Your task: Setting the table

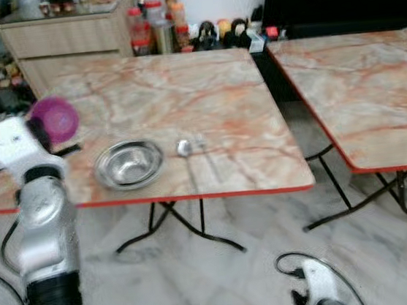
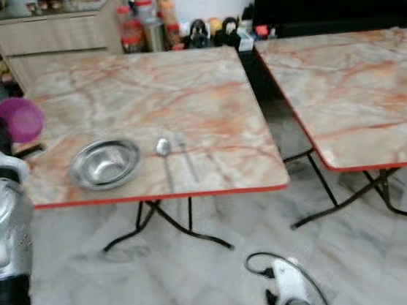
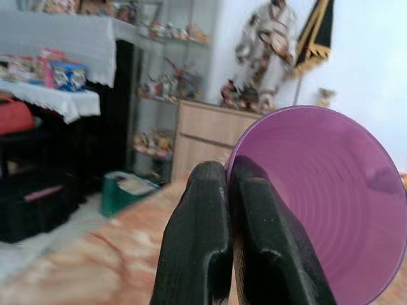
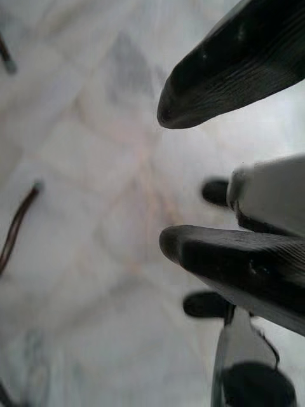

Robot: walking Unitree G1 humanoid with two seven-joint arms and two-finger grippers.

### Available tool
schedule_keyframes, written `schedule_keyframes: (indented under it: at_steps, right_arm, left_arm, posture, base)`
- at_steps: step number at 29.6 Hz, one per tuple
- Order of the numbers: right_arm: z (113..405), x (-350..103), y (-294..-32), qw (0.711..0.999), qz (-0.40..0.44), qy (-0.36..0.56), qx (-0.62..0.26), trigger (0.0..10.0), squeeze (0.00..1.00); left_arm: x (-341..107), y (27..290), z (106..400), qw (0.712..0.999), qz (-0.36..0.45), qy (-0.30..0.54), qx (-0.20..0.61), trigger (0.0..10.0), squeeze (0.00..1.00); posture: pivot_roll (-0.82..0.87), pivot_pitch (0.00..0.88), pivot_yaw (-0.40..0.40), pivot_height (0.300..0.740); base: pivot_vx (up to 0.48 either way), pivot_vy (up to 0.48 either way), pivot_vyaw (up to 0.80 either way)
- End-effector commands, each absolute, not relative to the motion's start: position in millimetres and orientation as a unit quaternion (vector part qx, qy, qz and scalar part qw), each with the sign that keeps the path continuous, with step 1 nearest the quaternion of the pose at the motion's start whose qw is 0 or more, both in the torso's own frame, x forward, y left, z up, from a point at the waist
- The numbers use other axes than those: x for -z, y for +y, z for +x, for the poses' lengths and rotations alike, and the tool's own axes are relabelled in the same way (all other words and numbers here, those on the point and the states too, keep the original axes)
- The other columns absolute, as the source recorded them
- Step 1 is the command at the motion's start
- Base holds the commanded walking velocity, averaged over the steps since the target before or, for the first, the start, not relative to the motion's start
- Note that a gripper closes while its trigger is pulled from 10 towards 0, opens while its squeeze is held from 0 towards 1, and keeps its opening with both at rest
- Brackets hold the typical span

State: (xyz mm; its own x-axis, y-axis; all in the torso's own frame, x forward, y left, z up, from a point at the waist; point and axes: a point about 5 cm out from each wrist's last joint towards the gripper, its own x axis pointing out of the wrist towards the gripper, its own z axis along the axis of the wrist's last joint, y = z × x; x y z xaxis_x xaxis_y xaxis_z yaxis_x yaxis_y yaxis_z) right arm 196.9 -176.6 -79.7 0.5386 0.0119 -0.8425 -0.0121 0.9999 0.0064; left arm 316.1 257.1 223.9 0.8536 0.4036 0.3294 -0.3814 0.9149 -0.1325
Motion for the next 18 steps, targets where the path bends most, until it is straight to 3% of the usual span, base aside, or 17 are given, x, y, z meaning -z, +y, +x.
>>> schedule_keyframes:
  at_steps: [1, 11, 18]
  right_arm:
    - [197, 79, -188, 0.878, -0.007, 0.479, 0.006, 10.0, 0.0]
    - [197, 78, -188, 0.878, -0.006, 0.479, 0.007, 10.0, 0.0]
    - [198, 78, -187, 0.878, -0.008, 0.479, 0.005, 10.0, 0.0]
  left_arm:
    - [-232, 246, 320, 0.964, -0.034, -0.194, -0.181, 10.0, 0.0]
    - [-231, 241, 322, 0.968, -0.033, -0.186, -0.167, 10.0, 0.0]
    - [-223, 234, 325, 0.977, -0.019, -0.161, -0.139, 10.0, 0.0]
  posture:
    - [0.08, 0.0, -0.01, 0.74]
    - [0.08, 0.0, -0.011, 0.74]
    - [0.09, 0.0, -0.013, 0.74]
  base:
    - [0.0, 0.48, 0.0]
    - [0.0, 0.436, 0.0]
    - [0.0, 0.0, 0.0]
